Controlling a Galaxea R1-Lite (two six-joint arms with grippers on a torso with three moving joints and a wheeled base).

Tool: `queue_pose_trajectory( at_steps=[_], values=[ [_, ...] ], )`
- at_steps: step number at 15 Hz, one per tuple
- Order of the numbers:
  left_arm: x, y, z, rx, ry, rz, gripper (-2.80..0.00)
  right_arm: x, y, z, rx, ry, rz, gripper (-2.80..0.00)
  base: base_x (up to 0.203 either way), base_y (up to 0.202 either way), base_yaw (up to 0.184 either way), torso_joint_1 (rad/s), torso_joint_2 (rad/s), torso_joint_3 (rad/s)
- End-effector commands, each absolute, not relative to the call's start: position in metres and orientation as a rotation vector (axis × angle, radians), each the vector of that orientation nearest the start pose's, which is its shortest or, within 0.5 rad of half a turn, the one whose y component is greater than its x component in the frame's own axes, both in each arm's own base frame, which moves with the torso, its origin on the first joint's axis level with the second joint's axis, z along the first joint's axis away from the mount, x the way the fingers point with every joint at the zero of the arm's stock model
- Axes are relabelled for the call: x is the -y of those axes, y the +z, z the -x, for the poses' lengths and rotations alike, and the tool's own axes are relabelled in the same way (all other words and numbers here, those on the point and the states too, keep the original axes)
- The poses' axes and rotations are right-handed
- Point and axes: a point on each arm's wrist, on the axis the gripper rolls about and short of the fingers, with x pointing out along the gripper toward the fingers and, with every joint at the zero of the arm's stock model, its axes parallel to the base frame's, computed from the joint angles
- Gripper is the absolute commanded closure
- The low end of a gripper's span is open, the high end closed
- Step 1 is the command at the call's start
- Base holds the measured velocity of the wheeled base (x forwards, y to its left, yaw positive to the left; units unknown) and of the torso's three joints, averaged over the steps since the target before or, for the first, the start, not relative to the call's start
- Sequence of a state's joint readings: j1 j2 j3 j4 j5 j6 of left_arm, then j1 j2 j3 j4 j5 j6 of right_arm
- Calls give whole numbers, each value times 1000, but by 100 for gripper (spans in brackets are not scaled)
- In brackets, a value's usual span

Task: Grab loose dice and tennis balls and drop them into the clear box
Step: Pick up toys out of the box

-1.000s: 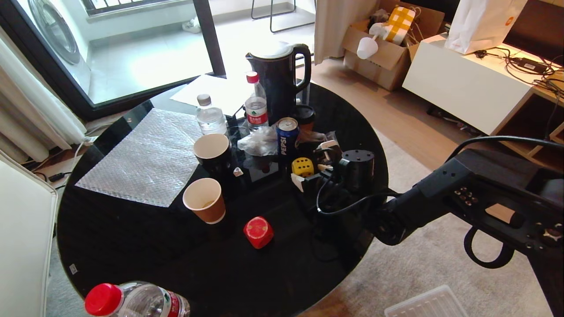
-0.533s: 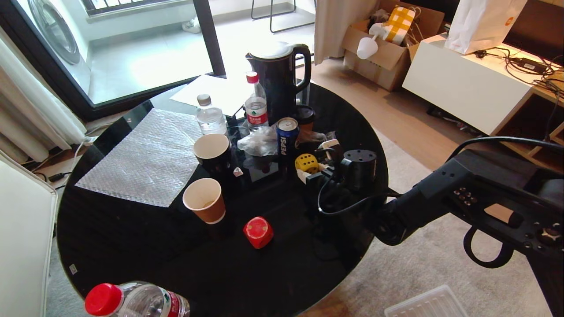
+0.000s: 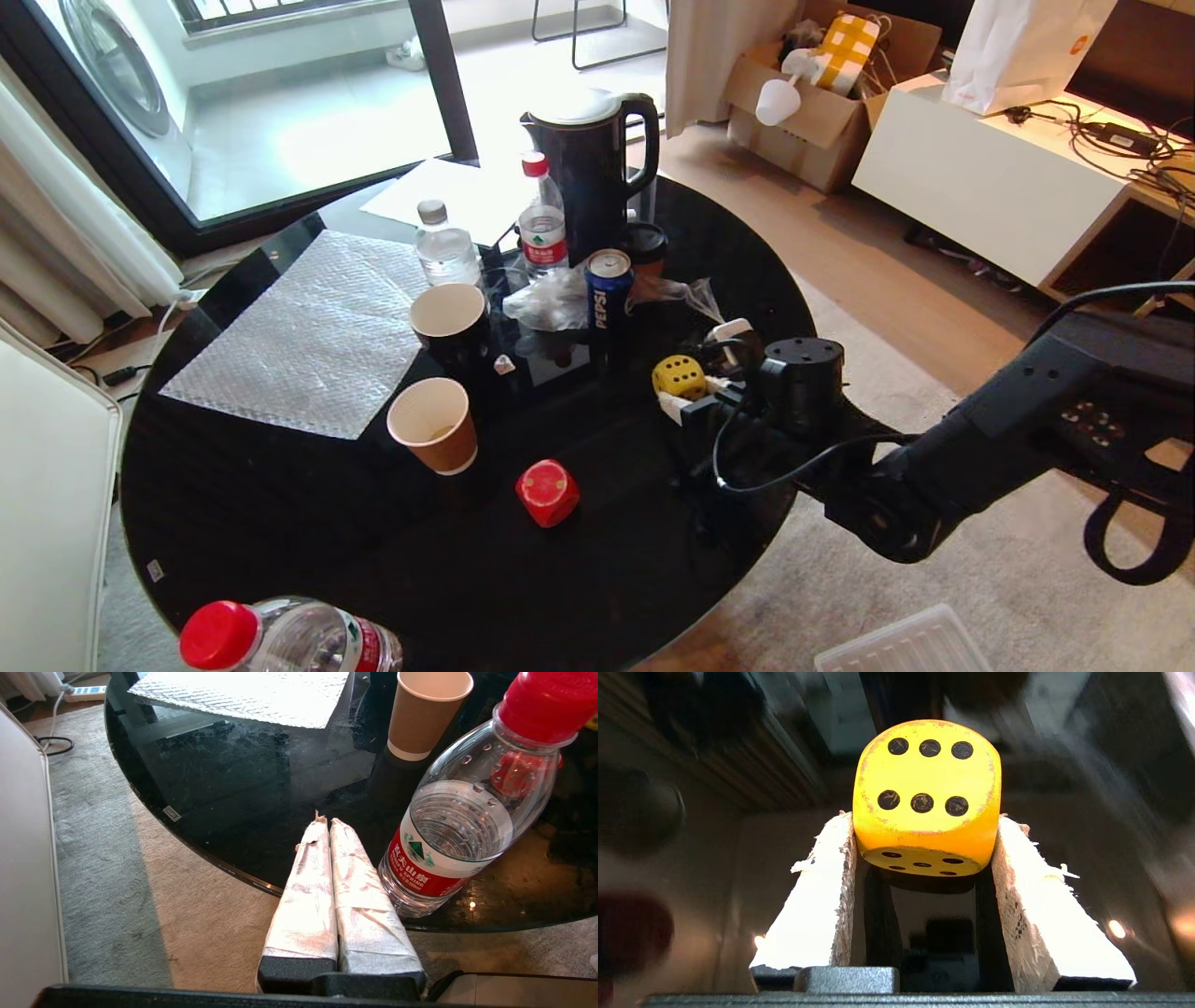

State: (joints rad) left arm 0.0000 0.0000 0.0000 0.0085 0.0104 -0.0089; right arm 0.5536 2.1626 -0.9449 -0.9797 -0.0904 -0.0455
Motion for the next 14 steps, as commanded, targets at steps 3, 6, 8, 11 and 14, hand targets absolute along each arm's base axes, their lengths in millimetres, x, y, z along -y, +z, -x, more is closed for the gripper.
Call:
queue_pose_trajectory(
  at_steps=[3, 6, 8, 11, 14],
  values=[
    [0, 75, 23, -8, 11, 11, 0, -188, 100, -309, -256, 432, 141, 0, 0, 0, 0, 0, 0, 0],
    [0, 75, 23, -9, 11, 10, 0, -180, 95, -298, -314, 385, 171, 0, 0, 0, 0, 0, 0, 0],
    [0, 75, 23, -9, 11, 11, 0, -178, 88, -297, -344, 341, 193, -280, 0, 0, 0, 0, 0, 0],
    [0, 75, 23, -9, 11, 9, 0, -179, 79, -299, -363, 347, 199, -280, 0, 0, 0, 0, 0, 0],
    [0, 75, 23, -9, 11, 9, 0, -182, 84, -302, -335, 350, 181, -280, 0, 0, 0, 0, 0, 0]
  ],
)
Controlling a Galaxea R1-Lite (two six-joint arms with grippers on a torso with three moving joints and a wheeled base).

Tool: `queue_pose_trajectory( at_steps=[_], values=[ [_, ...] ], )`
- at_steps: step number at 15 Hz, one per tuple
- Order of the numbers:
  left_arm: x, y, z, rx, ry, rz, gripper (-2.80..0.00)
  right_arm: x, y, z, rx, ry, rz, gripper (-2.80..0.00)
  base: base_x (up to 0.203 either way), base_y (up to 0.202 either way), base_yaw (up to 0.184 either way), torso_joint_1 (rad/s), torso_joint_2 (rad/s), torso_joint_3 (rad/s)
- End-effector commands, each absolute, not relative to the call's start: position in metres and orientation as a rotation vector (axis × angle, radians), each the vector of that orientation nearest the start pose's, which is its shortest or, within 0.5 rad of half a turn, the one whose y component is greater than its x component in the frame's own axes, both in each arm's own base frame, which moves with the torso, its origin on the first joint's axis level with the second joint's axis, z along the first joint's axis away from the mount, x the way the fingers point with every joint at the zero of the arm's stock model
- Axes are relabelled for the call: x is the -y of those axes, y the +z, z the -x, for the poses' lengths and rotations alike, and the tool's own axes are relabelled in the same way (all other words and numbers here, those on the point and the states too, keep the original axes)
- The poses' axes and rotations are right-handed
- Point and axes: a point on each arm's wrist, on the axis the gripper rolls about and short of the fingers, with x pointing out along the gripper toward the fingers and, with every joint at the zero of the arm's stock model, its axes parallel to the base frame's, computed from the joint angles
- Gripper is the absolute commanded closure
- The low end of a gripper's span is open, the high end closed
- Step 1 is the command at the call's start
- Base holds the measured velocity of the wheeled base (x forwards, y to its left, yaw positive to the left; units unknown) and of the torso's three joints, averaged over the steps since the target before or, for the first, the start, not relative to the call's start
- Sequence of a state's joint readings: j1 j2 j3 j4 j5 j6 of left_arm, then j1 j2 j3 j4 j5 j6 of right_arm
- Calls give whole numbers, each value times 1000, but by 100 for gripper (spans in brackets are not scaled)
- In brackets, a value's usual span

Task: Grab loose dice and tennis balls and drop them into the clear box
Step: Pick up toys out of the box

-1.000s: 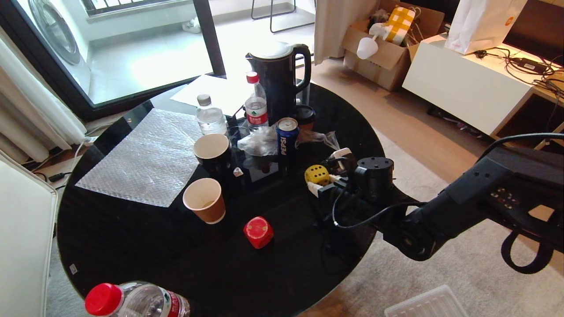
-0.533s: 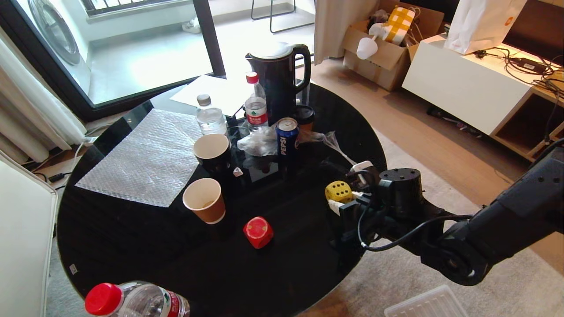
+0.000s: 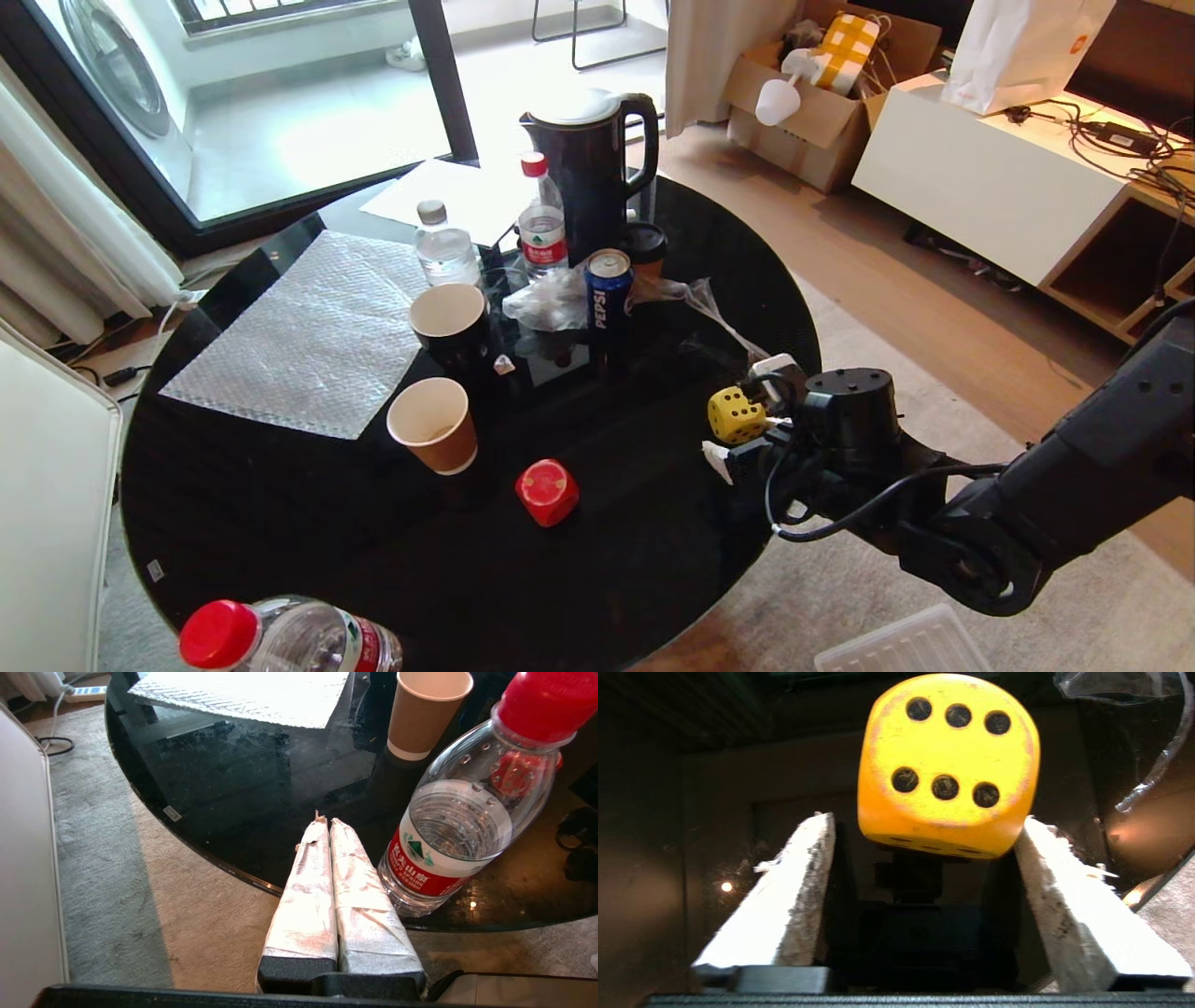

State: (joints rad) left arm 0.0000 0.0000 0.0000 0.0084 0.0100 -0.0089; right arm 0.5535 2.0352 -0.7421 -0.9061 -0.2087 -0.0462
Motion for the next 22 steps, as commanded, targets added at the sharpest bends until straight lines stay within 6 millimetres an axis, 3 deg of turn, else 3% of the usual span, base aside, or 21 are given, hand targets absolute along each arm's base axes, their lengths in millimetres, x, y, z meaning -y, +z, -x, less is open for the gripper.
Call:
queue_pose_trajectory(
  at_steps=[1, 19, 20, 22],
  values=[
    [0, 75, 23, -9, 11, 9, 0, -182, 85, -302, -328, 350, 178, -280, 0, 0, 0, 0, 0, 0],
    [0, 75, 23, -9, 11, 9, 0, -185, 78, -322, -253, 319, 142, -280, 0, 0, 0, 0, 0, 0],
    [0, 75, 23, -8, 11, 9, 0, -184, 78, -323, -253, 318, 141, 0, 0, 0, 0, 0, 0, 0],
    [0, 75, 23, -8, 11, 11, 0, -184, 77, -323, -254, 316, 144, 0, 0, 0, 0, 0, 0, 0]
  ],
)
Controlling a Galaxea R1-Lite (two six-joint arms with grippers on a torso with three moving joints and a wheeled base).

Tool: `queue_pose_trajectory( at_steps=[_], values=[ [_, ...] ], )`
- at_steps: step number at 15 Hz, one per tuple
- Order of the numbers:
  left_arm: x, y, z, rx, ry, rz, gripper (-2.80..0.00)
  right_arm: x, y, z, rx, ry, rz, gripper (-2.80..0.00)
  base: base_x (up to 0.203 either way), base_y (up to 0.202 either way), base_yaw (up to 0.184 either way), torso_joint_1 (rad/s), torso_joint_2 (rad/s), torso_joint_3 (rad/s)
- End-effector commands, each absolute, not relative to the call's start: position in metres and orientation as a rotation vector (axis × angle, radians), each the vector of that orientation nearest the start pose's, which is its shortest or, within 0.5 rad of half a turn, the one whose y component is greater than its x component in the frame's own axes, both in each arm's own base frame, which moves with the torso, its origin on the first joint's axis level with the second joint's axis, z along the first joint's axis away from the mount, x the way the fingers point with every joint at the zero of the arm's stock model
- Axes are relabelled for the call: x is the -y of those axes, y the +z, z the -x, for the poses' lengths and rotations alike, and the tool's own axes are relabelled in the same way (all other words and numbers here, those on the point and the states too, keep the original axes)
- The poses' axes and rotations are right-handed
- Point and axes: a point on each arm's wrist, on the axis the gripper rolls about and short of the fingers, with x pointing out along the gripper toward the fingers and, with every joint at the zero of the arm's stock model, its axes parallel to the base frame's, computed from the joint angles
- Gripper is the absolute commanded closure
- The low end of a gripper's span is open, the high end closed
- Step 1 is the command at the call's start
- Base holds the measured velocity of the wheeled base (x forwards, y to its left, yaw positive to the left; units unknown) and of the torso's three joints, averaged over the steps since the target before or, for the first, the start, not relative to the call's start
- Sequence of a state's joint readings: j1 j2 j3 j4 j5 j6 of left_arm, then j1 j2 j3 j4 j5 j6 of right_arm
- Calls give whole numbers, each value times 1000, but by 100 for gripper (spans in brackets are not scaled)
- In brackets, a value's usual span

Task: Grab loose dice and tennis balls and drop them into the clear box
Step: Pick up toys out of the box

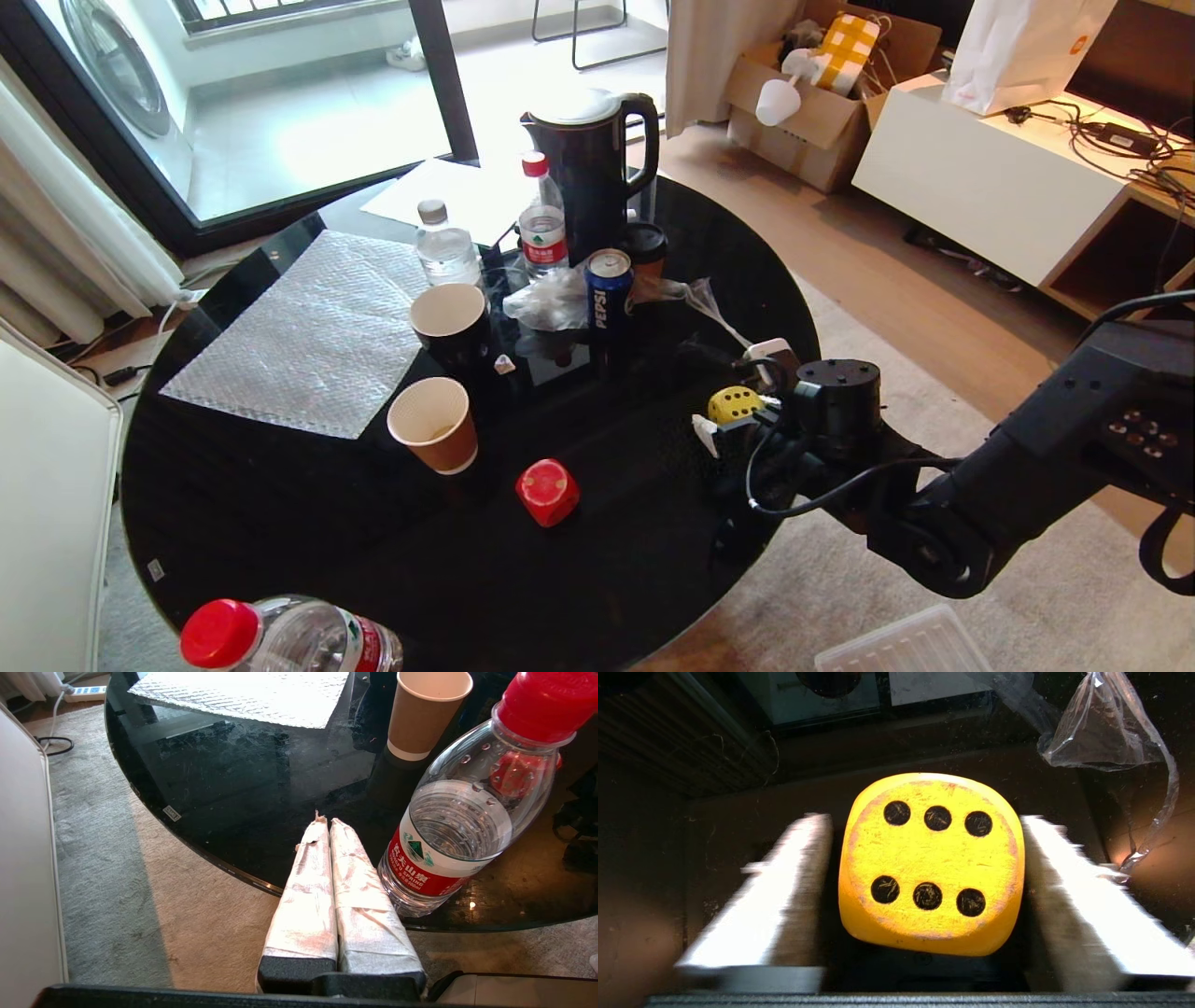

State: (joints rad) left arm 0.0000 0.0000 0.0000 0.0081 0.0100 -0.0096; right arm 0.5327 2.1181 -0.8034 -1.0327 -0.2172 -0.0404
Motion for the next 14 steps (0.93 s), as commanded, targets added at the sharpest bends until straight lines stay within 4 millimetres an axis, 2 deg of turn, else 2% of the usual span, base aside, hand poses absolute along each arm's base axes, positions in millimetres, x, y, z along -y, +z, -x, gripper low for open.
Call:
queue_pose_trajectory(
  at_steps=[1, 9, 13, 14],
  values=[
    [0, 75, 23, -8, 11, 11, 0, -185, 77, -323, -256, 316, 144, 0, 0, 0, 0, 0, 0, 0],
    [0, 75, 23, -9, 11, 9, 0, -184, 79, -322, -253, 311, 151, 0, 0, 0, 0, 0, 0, 0],
    [0, 75, 23, -9, 11, 9, 0, -174, 108, -309, -224, 239, 142, 0, 0, 0, 0, 0, 0, 0],
    [0, 75, 23, -9, 11, 9, 0, -173, 108, -308, -230, 232, 143, 0, 0, 0, 0, 0, 0, 0]
  ],
)
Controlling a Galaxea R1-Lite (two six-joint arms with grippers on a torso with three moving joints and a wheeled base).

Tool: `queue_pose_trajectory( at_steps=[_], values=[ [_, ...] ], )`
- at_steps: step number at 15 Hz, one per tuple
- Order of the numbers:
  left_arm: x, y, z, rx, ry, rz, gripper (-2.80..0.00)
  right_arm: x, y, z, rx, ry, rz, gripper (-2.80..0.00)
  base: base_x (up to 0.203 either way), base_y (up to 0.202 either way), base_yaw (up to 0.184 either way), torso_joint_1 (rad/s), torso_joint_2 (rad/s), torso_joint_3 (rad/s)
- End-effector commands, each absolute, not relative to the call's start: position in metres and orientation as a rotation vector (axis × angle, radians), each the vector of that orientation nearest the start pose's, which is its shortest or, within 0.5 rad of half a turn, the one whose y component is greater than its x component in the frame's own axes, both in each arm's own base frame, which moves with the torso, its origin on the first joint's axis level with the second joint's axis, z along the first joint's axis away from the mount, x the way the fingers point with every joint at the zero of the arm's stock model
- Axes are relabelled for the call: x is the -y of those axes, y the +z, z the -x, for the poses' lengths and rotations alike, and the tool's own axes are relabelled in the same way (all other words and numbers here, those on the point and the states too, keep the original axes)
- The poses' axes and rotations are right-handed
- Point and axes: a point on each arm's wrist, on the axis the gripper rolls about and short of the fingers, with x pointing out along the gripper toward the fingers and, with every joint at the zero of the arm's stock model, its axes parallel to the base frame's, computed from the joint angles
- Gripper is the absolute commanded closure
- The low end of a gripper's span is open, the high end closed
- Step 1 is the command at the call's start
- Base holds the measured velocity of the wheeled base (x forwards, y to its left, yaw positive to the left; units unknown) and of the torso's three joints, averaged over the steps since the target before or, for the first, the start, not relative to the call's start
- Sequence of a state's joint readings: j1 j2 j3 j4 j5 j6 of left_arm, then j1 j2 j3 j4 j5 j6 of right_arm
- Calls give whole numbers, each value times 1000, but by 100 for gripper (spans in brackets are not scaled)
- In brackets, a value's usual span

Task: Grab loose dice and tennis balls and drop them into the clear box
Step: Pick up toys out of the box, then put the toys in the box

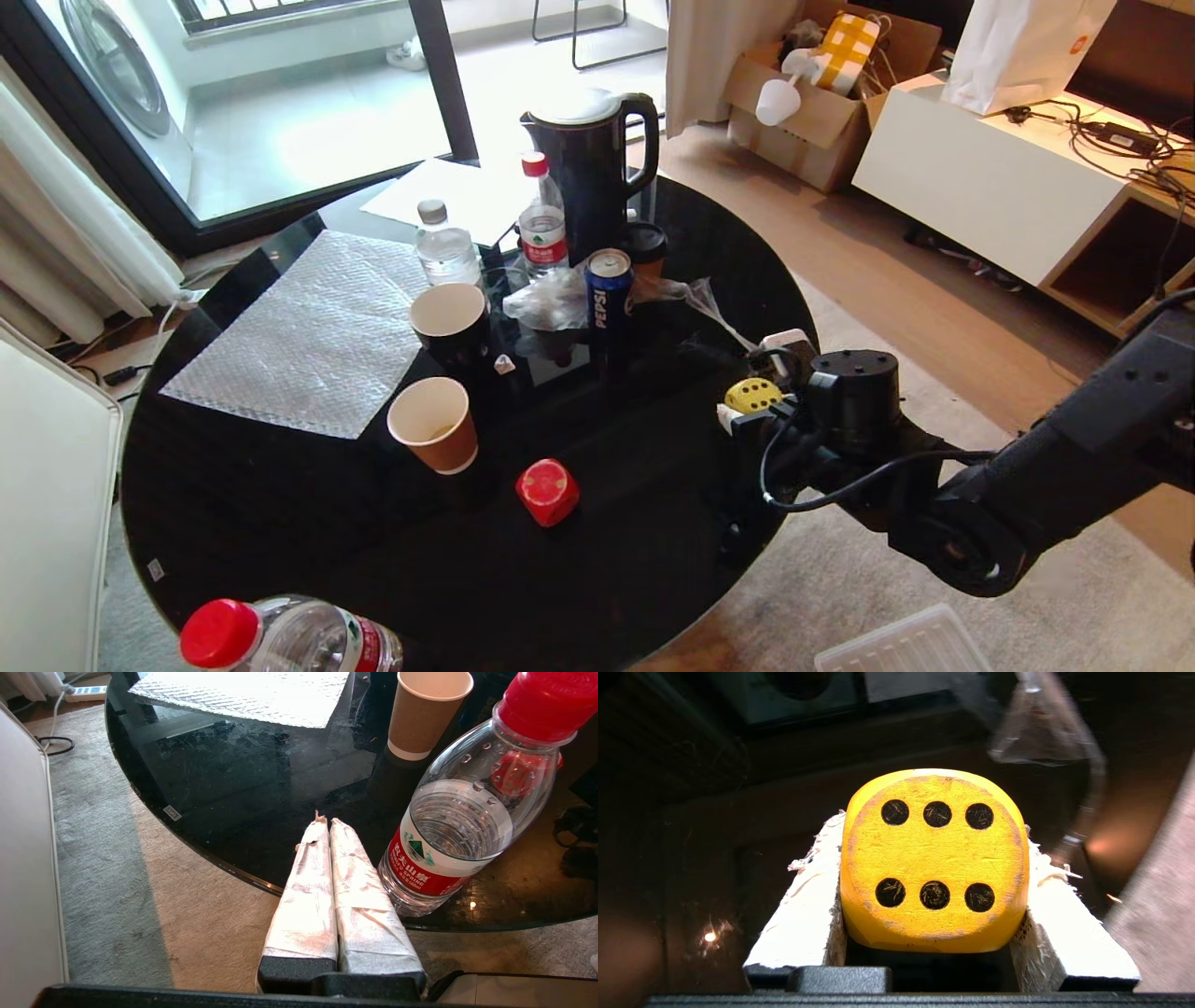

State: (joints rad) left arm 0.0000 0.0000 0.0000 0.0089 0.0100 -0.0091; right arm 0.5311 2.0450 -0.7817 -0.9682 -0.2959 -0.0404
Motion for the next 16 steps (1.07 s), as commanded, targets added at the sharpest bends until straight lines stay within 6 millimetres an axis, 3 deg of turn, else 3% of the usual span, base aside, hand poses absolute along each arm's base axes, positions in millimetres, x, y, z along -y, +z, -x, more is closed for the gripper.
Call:
queue_pose_trajectory(
  at_steps=[1, 7, 11, 13, 16],
  values=[
    [0, 75, 23, -8, 11, 9, 0, -171, 108, -307, -234, 222, 145, 0, 0, 0, 0, 0, 0, 0],
    [0, 75, 23, -9, 11, 11, 0, -119, 142, -251, -205, 108, 128, 0, 0, 0, 0, 0, 0, 0],
    [0, 75, 23, -9, 11, 11, 0, -80, 143, -202, -229, 38, 132, 0, 0, 0, 0, 0, 0, 0],
    [0, 74, 23, -9, 11, 9, 0, -70, 139, -192, -255, 12, 141, 0, 0, 0, 0, 0, 0, 0],
    [0, 75, 23, -8, 11, 9, 0, -38, 142, -137, -199, -70, 110, 0, 0, 0, 0, 0, 0, 0]
  ],
)
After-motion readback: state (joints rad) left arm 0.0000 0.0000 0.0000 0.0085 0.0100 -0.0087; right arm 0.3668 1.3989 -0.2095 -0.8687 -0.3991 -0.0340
